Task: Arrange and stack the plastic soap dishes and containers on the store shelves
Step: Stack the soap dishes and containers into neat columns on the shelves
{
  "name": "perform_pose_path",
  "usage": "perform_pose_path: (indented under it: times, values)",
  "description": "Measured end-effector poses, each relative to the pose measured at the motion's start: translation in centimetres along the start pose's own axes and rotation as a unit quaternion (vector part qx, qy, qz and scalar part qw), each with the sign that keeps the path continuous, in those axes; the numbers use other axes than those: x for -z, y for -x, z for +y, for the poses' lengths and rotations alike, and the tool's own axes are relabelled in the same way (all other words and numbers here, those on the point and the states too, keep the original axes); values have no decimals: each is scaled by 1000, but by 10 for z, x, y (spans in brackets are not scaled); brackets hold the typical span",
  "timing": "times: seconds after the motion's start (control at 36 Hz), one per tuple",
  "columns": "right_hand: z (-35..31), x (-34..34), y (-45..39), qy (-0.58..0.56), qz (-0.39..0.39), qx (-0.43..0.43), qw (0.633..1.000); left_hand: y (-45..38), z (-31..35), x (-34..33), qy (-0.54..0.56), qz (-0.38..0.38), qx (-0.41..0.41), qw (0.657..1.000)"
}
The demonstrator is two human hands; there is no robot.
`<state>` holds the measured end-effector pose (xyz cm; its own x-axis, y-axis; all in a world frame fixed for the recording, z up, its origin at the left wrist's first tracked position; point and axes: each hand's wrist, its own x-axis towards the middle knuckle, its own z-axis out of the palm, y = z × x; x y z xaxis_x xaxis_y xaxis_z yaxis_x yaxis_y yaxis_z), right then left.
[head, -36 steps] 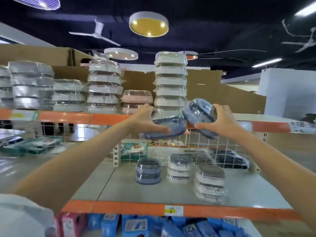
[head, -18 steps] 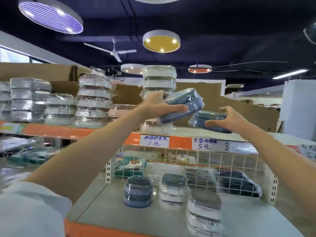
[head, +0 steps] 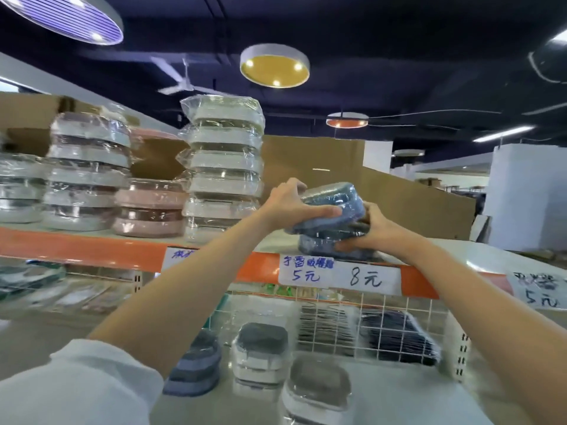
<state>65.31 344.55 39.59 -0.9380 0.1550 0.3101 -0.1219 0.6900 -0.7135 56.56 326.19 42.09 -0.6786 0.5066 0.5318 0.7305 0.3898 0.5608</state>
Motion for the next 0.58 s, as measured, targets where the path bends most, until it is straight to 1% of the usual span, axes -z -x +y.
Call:
perform_pose_path:
  times: [0.14, 0.22, 0.31, 0.42, 0.5, 0.58]
  values:
    - [6, 0, -2, -37, -9, 22, 999, -4, -13, -12, 102, 28, -8, 994]
    - [6, 0, -4, -41, -12, 30, 999, -3, -17, -17, 139, 45, -19, 989]
    - [7, -1, -5, -42, -14, 31, 999, -1, -19, -17, 138, 27, -20, 990]
    - [4, -2, -4, -77, 9, 40, 996, 0, -28, -18, 155, -2, 14, 988]
    - [2, -2, -3, -58, 30, 36, 997, -2, -29, -17, 168, -11, 29, 985]
    - [4, -1, -6, -49, 54, 34, 997, 0, -26, -16, 182, -21, 18, 983]
